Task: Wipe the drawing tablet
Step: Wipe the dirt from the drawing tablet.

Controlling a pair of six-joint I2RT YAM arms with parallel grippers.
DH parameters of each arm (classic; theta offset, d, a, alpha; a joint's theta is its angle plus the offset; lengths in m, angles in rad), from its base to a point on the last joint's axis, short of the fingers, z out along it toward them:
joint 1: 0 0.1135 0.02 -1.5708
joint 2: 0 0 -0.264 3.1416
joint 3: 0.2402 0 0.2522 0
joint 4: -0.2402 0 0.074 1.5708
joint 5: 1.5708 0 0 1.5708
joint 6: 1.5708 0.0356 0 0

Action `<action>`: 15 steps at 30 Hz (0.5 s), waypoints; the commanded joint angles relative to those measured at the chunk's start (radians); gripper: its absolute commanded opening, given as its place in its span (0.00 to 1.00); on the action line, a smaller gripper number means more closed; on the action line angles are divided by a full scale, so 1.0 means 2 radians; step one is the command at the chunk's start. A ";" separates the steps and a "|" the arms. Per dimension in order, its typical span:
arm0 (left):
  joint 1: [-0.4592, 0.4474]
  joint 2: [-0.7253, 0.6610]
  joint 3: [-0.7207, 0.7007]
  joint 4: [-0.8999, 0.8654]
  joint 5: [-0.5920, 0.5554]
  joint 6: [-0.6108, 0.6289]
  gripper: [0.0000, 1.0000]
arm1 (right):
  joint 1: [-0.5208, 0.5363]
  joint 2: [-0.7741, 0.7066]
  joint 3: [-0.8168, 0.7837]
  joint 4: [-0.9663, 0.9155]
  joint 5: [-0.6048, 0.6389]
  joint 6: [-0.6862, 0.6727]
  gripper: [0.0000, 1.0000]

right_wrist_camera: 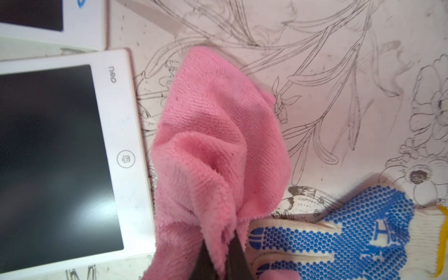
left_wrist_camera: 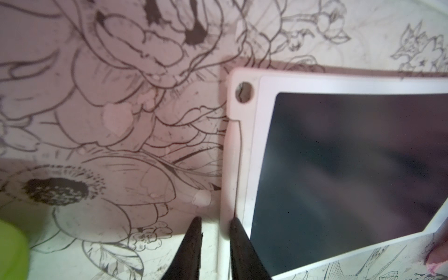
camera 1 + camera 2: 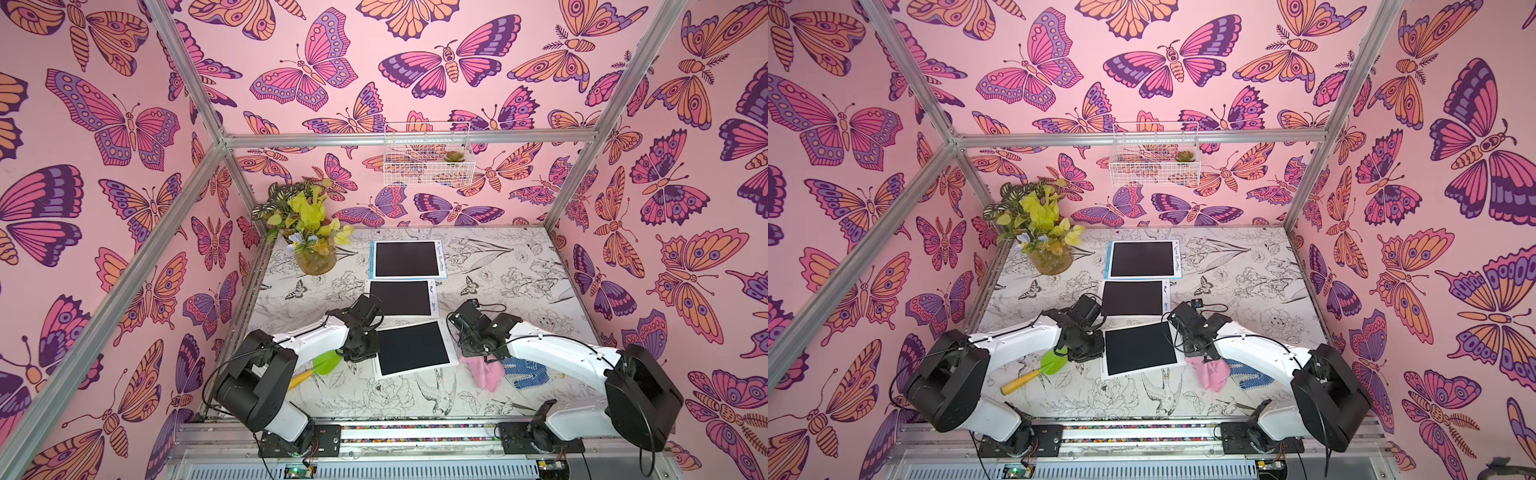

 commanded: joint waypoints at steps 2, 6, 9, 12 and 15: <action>-0.003 0.053 -0.042 -0.020 -0.018 0.001 0.24 | 0.029 0.016 0.021 0.015 0.003 -0.033 0.00; -0.003 0.055 -0.040 -0.019 -0.017 0.001 0.24 | 0.079 0.057 0.019 0.059 -0.022 -0.040 0.00; -0.003 0.055 -0.039 -0.018 -0.017 0.001 0.24 | 0.111 0.090 0.029 0.088 -0.051 -0.035 0.00; -0.003 0.056 -0.039 -0.019 -0.016 0.001 0.24 | 0.124 0.119 0.046 0.094 -0.068 -0.028 0.00; -0.003 0.054 -0.040 -0.019 -0.017 0.001 0.24 | 0.085 0.115 0.034 0.060 -0.054 -0.006 0.00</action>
